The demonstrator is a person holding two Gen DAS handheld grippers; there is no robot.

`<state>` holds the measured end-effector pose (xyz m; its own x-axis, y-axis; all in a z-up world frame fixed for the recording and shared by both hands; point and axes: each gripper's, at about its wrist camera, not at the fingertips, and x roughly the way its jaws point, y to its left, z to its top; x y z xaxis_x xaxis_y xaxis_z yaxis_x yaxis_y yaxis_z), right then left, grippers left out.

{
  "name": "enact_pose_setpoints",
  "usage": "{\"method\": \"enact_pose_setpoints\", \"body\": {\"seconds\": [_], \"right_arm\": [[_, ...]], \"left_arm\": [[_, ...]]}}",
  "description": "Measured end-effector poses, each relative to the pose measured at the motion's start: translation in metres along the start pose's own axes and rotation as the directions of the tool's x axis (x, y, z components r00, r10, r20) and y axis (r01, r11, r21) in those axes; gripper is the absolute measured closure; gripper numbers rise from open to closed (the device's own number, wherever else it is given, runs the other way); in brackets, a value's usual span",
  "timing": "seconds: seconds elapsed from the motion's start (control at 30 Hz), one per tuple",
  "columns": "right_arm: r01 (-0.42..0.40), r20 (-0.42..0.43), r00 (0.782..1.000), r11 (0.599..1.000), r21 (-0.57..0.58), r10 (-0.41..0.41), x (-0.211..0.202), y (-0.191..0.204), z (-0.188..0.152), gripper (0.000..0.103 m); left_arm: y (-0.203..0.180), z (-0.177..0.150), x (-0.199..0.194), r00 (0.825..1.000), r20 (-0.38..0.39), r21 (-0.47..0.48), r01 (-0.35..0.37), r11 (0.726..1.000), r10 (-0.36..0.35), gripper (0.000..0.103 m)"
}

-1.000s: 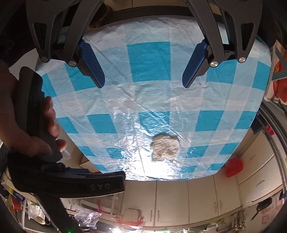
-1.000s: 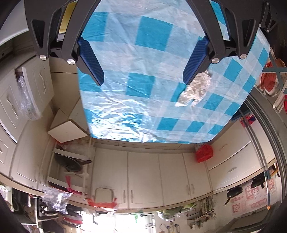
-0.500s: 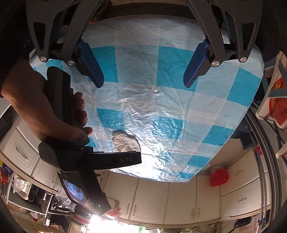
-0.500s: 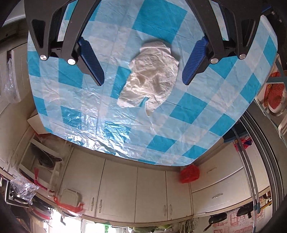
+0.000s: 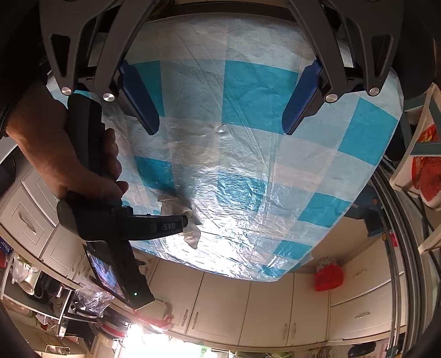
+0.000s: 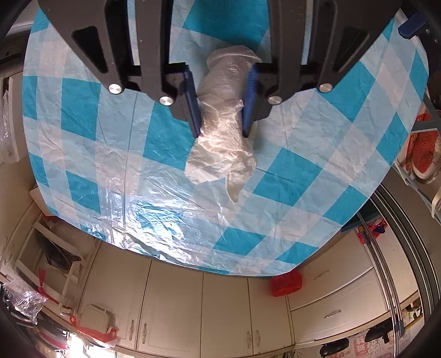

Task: Collect trash
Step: 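Grasp the white tissue with the right gripper, then lift the white tissue off the table with the right gripper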

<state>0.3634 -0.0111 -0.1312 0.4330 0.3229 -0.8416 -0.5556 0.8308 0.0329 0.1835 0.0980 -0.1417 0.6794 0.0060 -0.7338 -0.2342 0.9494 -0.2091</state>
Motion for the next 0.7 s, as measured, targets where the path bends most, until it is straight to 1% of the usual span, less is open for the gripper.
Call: {"method": "enact_pose_setpoints", "body": {"seconds": [0.1, 0.17, 0.3, 0.43, 0.53, 0.7], "right_arm": [[-0.043, -0.002, 0.999, 0.999, 0.019, 0.043, -0.011, -0.009, -0.004, 0.084], [-0.088, 0.002, 0.996, 0.995, 0.048, 0.088, -0.020, -0.017, -0.008, 0.084], [-0.209, 0.009, 0.978, 0.970, 0.121, 0.210, -0.040, -0.038, -0.017, 0.084], [-0.282, 0.013, 0.959, 0.945, 0.167, 0.284, -0.055, -0.056, -0.030, 0.084], [-0.312, 0.017, 0.949, 0.933, 0.182, 0.314, -0.066, -0.067, -0.039, 0.084], [-0.298, 0.013, 0.954, 0.941, 0.161, 0.299, -0.079, -0.074, -0.053, 0.084]], "left_arm": [[-0.004, -0.001, -0.002, 1.000, 0.002, 0.011, -0.001, 1.000, 0.001, 0.016], [-0.007, -0.001, -0.003, 1.000, 0.005, 0.015, -0.003, 1.000, 0.003, 0.016], [-0.012, -0.003, -0.005, 1.000, 0.007, 0.023, -0.010, 1.000, 0.010, 0.016], [-0.017, -0.003, -0.007, 1.000, 0.008, 0.031, -0.019, 0.999, 0.018, 0.016], [-0.020, -0.004, -0.009, 1.000, 0.011, 0.040, -0.028, 0.999, 0.028, 0.016], [-0.026, -0.005, -0.012, 0.999, 0.013, 0.052, -0.040, 0.998, 0.040, 0.016]]}}
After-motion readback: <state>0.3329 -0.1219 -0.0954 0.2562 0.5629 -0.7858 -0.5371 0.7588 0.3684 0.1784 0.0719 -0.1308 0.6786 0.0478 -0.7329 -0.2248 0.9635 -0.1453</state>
